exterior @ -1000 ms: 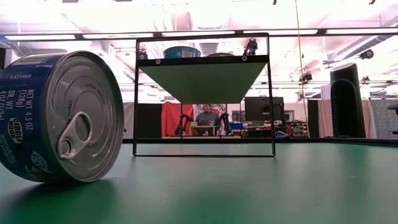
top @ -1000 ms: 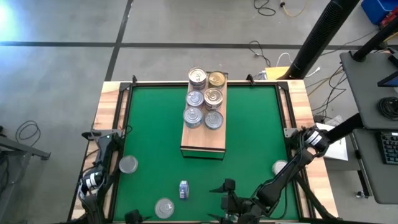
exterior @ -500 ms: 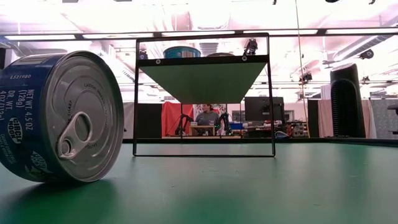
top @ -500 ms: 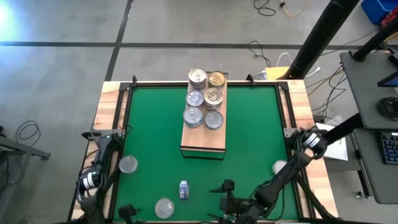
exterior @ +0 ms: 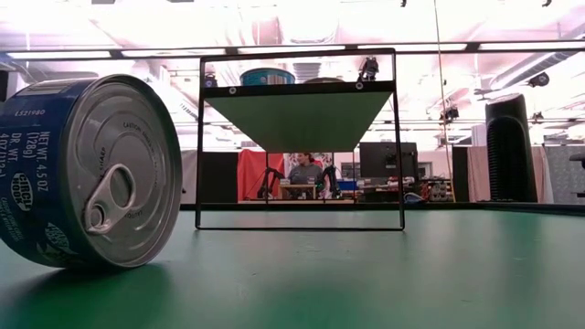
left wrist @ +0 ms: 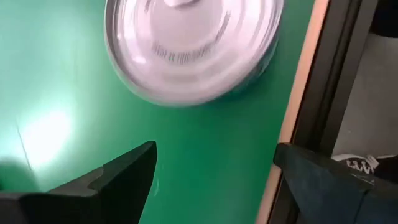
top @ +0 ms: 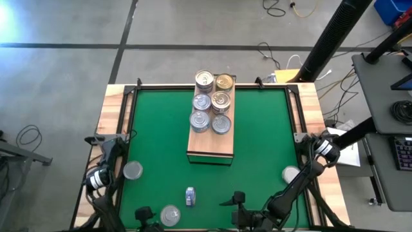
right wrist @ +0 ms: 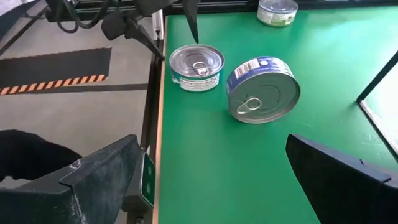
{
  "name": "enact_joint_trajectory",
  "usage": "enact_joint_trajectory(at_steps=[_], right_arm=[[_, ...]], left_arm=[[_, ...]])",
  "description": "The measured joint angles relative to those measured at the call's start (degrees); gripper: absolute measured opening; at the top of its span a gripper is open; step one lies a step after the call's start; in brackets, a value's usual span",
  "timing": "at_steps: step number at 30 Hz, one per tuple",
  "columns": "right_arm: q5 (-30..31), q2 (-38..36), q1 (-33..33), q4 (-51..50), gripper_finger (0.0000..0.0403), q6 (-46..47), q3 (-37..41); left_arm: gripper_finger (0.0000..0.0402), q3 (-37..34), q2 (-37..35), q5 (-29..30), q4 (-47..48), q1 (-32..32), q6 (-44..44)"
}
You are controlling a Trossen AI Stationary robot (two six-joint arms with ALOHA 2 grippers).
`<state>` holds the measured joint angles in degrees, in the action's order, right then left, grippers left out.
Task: Stack canned seafood by type on shelf
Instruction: Stack the green blue tuna can on top of the other green blue can on the shelf
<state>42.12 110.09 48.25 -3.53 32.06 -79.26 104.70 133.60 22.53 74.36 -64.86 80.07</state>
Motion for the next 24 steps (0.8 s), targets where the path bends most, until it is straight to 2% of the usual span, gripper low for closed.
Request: enact_joint_trajectory(at_steps=[8,19,24], right_arm=[[1.44,0.69,1.04,-0.08,0.0400,1.16,0.92],[0.98,4.01,1.75,-0.53,0.0400,1.36,0.96],[1.05,5.64,1.75,-0.83,0.0400,1.64,1.01]], left_arm=[[0.0319,-0.32,0.21,3.40,-7.13,5.93,-12.58],[0.0319,-0.38,0.28,7.69,-13.46,10.19,-17.72],[0.0319,0.18,0.35,7.47,-15.77,12.87,-21.37]])
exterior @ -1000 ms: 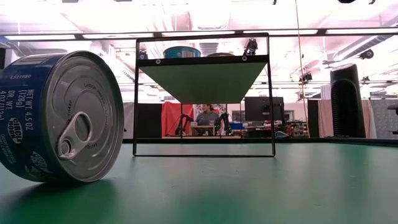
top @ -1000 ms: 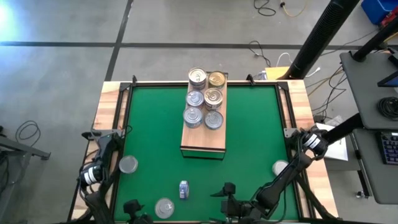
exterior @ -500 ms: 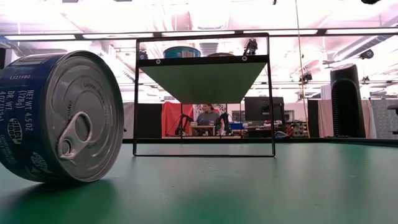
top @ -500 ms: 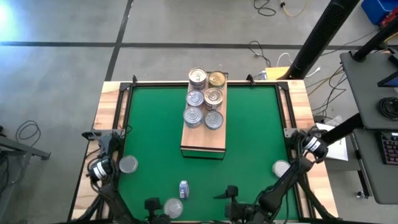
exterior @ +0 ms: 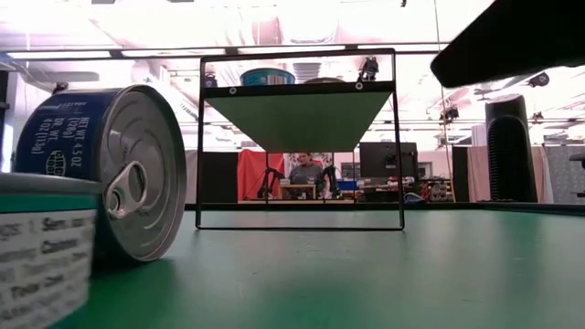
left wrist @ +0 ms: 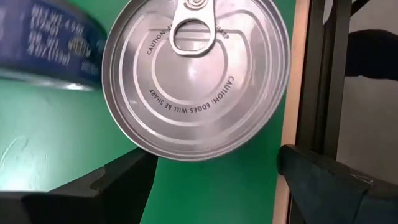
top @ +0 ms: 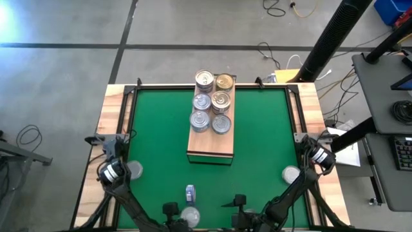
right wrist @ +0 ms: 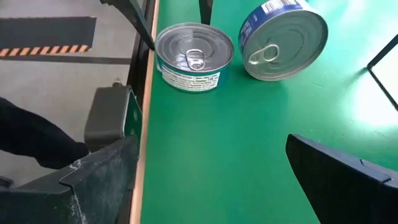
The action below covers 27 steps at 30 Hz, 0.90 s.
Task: Stack canned seafood by type on shelf
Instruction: Stack the green blue tuna can on top of the other green blue can on the shelf
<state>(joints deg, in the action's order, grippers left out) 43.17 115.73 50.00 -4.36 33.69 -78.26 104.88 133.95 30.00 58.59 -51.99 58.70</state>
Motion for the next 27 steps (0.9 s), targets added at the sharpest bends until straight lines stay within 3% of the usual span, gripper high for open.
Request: enact_joint_trajectory(at_steps=[9,17,20,22,25,27], right_arm=[[1.79,0.21,-0.16,0.70,0.0400,-3.08,1.64],[1.74,-0.34,-0.64,11.16,0.0400,-0.41,8.79],[-1.32,-2.33,-1.57,12.48,0.0400,-0.99,10.18],[-5.24,-3.50,-2.83,12.72,0.0400,-1.36,10.87],[-9.24,-4.31,-4.60,12.32,0.0400,-1.90,11.86],[-11.26,-4.43,-5.40,12.41,0.0400,-2.83,12.29]], left_arm=[[0.0320,1.19,0.14,-1.77,-3.99,4.18,-9.88],[0.0320,0.88,0.22,-0.90,-7.11,6.10,-14.94],[0.0320,0.90,0.22,-0.55,-8.04,6.79,-16.81],[0.0319,0.48,0.22,7.25,-4.20,8.22,-18.14],[0.0319,0.74,0.25,12.83,-2.93,11.10,-17.06],[0.0319,0.47,-0.20,12.23,-0.78,11.86,-15.92]])
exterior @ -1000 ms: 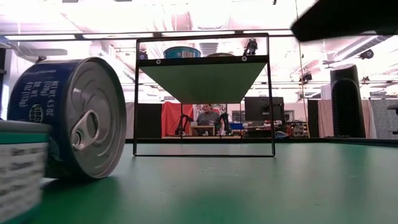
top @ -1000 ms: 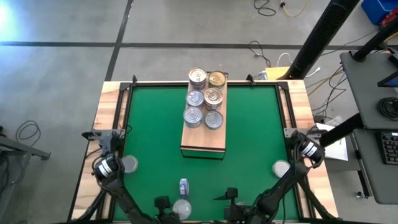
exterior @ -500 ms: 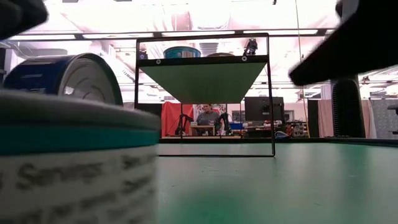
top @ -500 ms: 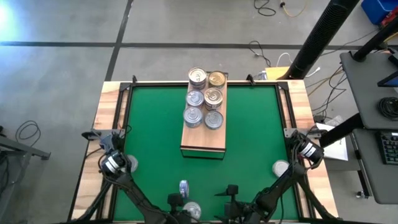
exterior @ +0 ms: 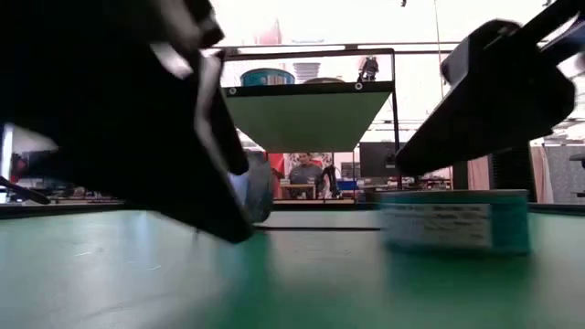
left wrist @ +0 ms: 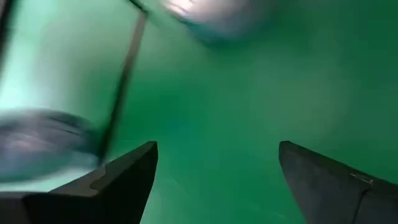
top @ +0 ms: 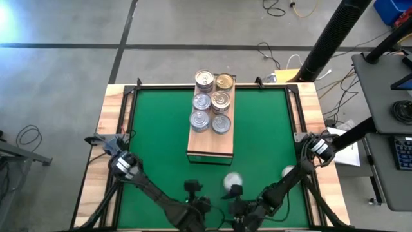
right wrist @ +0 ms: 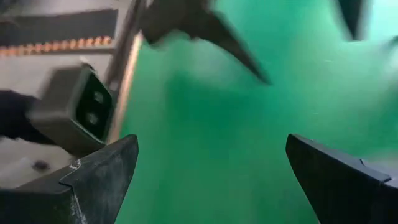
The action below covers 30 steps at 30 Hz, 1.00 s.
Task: Stack canned seafood by type on shelf
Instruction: Stack the green blue tuna can on top of the other green blue can on the shelf
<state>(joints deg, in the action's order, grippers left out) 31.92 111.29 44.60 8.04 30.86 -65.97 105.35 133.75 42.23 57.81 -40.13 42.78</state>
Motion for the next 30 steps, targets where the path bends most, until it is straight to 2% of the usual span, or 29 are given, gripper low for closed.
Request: enact_joint_trajectory(at_steps=[6,9,13,17,21,25,27,30], right_arm=[[-2.38,-1.82,-1.38,-3.47,0.0400,-0.89,2.07],[-1.64,-6.47,-1.38,-8.76,0.0400,-0.58,3.79],[4.13,-14.88,-1.31,-18.06,0.0400,1.52,7.72],[10.76,-24.15,-2.26,-27.61,0.0400,9.96,14.50],[11.83,-32.52,-2.80,-29.02,0.0400,18.04,23.50],[11.72,-38.14,-2.77,-25.85,0.0400,22.34,30.70],[12.05,-39.53,-3.16,-23.95,0.0400,22.57,33.06],[12.28,-40.53,-4.53,-22.33,0.0400,22.03,35.32]], left_arm=[[0.0319,-0.29,-0.61,-1.21,-3.26,2.56,-4.88],[0.0319,-0.38,-0.61,-2.39,-2.87,2.61,-6.07],[0.0319,-0.36,-0.67,-2.71,-2.60,2.57,-7.19],[0.0319,-0.36,-1.09,-3.92,0.45,2.16,-6.19],[0.0319,-0.43,-2.99,-4.02,9.15,-0.12,-1.72],[0.0319,-2.15,-6.65,-3.88,20.37,-2.51,7.45],[0.0319,-4.58,-9.51,-3.88,23.84,-3.70,13.18],[0.0319,-11.17,-15.57,-3.83,24.01,-5.43,21.50]])
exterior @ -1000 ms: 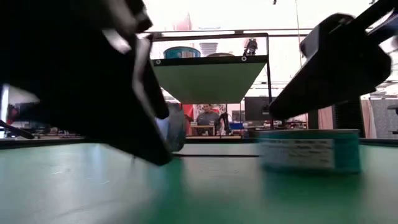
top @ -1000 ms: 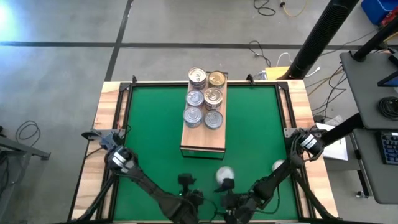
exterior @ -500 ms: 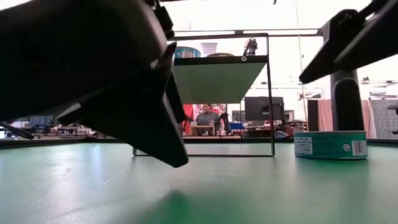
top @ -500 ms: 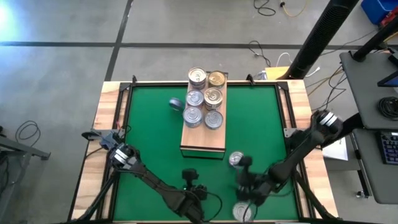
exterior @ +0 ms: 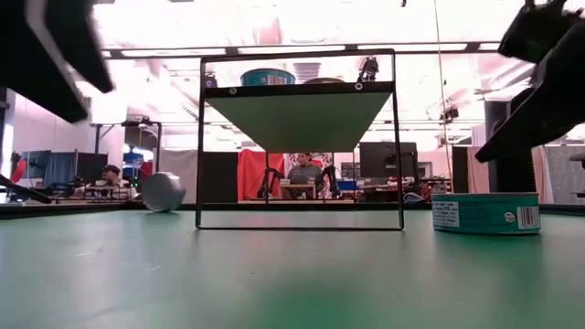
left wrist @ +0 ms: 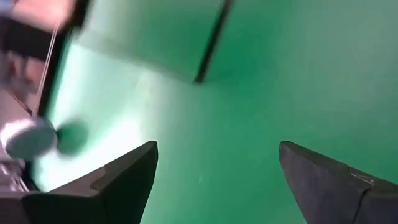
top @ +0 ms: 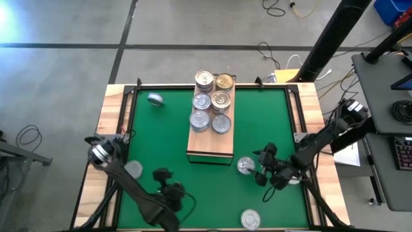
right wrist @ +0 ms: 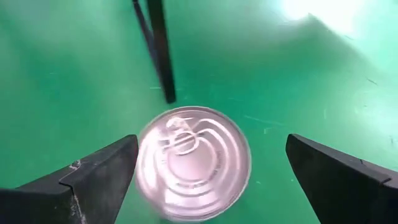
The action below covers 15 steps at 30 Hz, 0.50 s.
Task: Stack canned seafood by type on shelf
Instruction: Stack the green blue tuna can on top of the other green blue can on the shelf
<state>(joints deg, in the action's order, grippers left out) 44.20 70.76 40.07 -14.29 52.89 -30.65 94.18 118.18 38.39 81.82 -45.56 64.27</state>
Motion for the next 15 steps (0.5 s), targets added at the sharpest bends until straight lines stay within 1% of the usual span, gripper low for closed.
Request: enact_joint_trajectory(at_steps=[2,6,8,9,11,13,15], right_arm=[[-0.02,0.16,-1.42,0.15,0.0400,-0.47,0.87],[-0.75,2.36,-4.02,0.31,0.0400,-0.90,1.55],[-2.19,4.49,-4.32,2.37,0.0400,-1.39,1.59],[-3.52,5.78,-4.30,4.31,0.0400,-1.98,1.55],[-6.06,8.80,-4.08,8.05,0.0400,-3.15,1.01],[-9.38,11.94,-3.86,13.53,0.0400,-4.31,-0.18],[-11.54,15.59,-3.42,18.80,0.0400,-5.83,-1.44]], left_arm=[[0.0319,-5.66,-4.35,0.29,-0.94,-1.02,6.36],[0.0319,-17.36,-12.40,3.78,-4.38,-2.84,19.24],[0.0319,-22.57,-15.48,5.03,-8.10,-3.48,23.61],[0.0319,-24.93,-16.64,5.20,-10.67,-3.51,24.41],[0.0319,-29.03,-18.24,5.25,-17.79,-3.45,23.39],[0.0319,-32.36,-18.72,5.99,-28.46,-3.41,16.94],[0.0319,-35.10,-18.27,7.07,-41.94,-3.39,8.97]])
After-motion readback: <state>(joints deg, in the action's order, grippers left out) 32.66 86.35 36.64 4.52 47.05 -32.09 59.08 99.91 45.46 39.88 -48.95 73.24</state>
